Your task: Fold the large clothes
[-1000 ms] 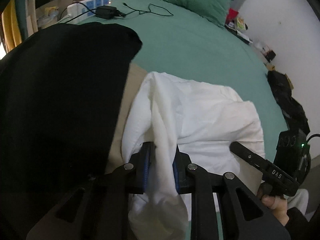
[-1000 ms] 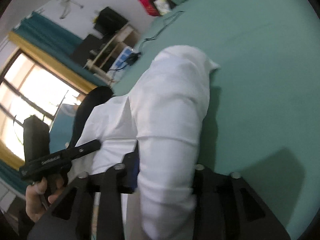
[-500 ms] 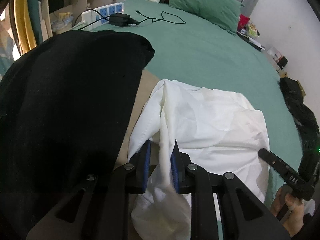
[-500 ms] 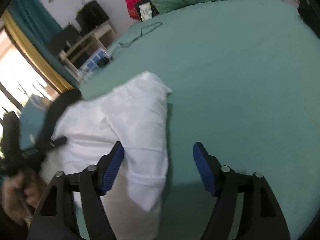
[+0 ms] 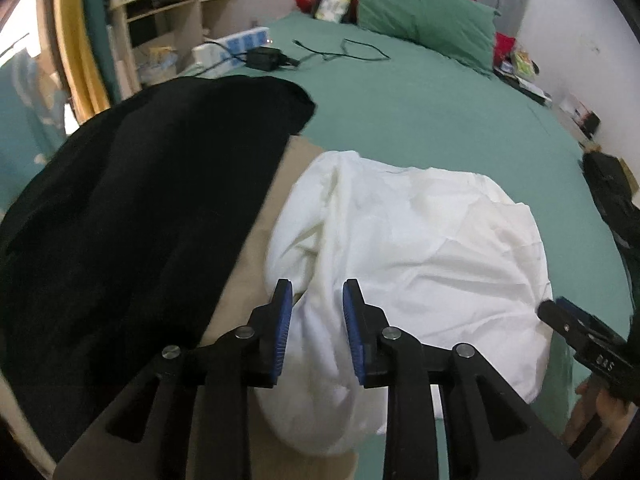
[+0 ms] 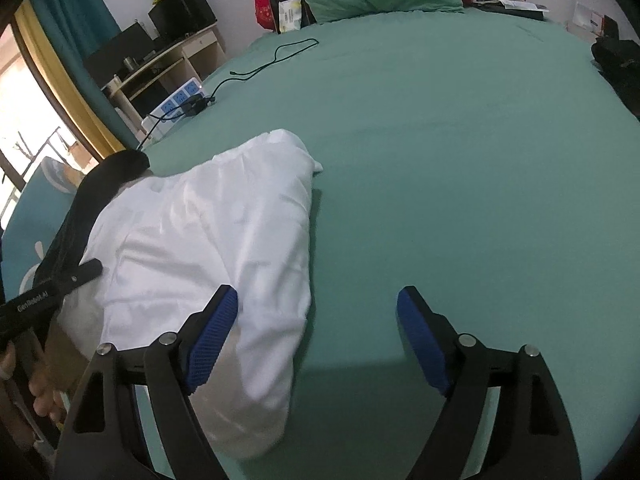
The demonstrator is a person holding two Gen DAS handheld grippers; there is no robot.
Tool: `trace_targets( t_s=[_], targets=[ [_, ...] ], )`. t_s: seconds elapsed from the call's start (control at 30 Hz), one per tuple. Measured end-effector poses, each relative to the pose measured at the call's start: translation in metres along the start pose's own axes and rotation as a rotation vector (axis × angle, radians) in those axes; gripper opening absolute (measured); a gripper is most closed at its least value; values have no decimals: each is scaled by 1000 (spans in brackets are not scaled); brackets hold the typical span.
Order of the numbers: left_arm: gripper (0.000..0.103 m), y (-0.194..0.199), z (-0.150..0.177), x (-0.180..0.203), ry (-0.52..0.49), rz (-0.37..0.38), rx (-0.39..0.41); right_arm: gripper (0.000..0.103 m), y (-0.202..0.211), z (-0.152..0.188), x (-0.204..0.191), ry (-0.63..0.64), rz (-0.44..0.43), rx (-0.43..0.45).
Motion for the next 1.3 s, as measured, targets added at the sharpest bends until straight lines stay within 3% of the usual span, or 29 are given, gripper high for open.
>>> trace_targets(
  t_s=[0.13,0.6,0.9,1.3],
  targets=[
    [31,13,22,-4,57,12,-4,82,14,9,2,13,3,-12],
    [32,52,92,9,89,-49,19,82,65,62,15,2,-15,-50],
    [32,84,130,20,110,-12,16,82,102,81,17,4,-29,-38],
    [32,131,165,61,54,63,14,82,152,101,43,-13,-21,-8]
  ],
)
Point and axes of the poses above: each gripper's, at about its wrist camera, not at the fingertips, and y roughly against the way its jaws point, x to its right, z to its underside, the point moved 8 cm from there along -y, roughly the way its jaws point, and after that the axes turned 1 degree about -z, right-handed, at the moved point
